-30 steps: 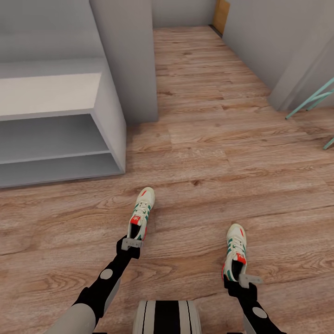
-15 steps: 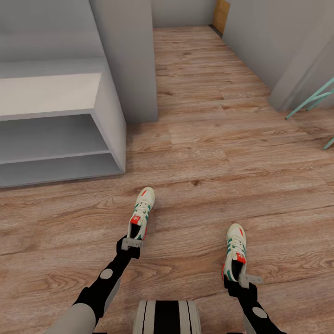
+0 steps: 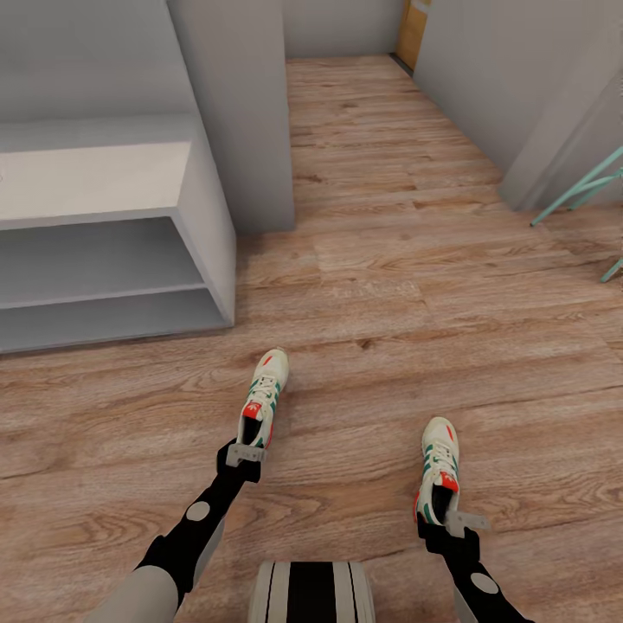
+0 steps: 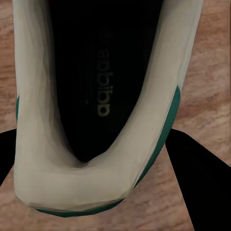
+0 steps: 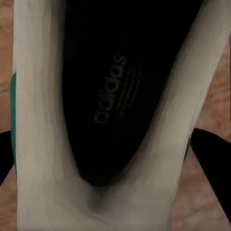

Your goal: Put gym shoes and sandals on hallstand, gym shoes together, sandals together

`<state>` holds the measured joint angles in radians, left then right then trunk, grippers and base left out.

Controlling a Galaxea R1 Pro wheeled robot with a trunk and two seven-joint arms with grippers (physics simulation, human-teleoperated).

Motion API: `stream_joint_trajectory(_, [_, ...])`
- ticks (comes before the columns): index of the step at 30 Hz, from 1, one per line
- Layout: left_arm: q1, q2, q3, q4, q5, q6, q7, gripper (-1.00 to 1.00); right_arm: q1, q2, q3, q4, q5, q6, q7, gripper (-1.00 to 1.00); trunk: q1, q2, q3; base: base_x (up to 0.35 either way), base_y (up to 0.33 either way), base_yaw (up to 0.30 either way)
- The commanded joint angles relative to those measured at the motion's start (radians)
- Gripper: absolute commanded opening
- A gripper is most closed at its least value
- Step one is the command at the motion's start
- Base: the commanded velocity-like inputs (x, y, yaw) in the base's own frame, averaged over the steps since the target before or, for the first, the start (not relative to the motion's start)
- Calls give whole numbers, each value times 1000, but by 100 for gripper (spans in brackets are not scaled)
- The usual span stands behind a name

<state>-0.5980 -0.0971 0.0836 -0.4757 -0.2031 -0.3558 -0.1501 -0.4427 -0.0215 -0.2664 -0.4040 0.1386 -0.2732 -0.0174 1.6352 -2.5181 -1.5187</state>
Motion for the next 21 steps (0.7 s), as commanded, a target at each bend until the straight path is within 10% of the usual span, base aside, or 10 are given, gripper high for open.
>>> stream_joint_trajectory(1, [0,-1,8,0,-10,-4,-5,-100,-1,1,-5,1,10,-4,-3,-100,-1,0,3,0,0,0])
stream_joint_trajectory(17, [6,7,14,-9,-5,-3,4,-100,-1,1,-3,-1,12,-9,-1,-100,-8,4,65,0,0,0])
stream_joint_trajectory(21, [67,43,19,-16,-2,-2,13,-100,0,-4,-3,0,14,-34,1,-100,-10,5,81,0,0,0])
